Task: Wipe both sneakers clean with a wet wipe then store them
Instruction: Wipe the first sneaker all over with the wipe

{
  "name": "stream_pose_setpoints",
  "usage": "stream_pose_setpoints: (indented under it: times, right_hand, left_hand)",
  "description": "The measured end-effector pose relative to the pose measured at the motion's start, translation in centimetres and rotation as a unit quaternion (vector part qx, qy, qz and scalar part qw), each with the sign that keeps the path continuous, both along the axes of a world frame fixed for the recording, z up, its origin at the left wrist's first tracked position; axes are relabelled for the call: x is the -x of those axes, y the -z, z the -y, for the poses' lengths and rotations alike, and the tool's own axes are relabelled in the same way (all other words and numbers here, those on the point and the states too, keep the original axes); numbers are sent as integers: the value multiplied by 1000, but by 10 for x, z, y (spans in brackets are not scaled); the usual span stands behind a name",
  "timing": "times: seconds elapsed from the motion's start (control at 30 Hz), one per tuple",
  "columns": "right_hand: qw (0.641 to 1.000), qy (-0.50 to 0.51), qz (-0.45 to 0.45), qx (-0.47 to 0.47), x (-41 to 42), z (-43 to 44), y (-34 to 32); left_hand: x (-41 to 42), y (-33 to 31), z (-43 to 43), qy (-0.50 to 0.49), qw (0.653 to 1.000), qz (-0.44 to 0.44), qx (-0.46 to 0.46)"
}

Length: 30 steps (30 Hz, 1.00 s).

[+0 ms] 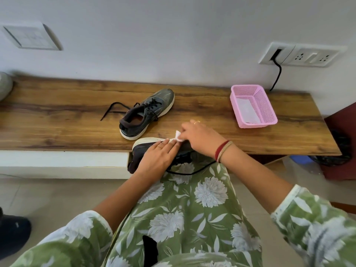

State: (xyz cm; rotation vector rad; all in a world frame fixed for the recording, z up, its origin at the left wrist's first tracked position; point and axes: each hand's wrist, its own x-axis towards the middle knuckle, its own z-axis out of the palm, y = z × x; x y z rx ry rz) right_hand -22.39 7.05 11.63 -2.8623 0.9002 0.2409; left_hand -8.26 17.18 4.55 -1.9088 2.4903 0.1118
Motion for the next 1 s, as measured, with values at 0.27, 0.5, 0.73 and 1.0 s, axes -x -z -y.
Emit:
stream_pose_setpoints:
  times: [0.27, 0.5, 0.73, 1.0]
  right_hand:
    - [996, 84, -15, 15, 77, 9, 4]
    - [995, 83, 52, -19, 22, 12, 3]
    - [996, 87, 29, -17, 60, 11, 15]
    - [979, 157, 127, -8, 50, 23, 10]
  left_hand:
    - [7, -10, 18, 3, 999, 22, -26]
    - [10, -3, 11, -4, 996, 85, 20]
    - [9, -1, 19, -22, 997, 76, 15]
    - [6, 2, 18, -28, 998, 55, 13]
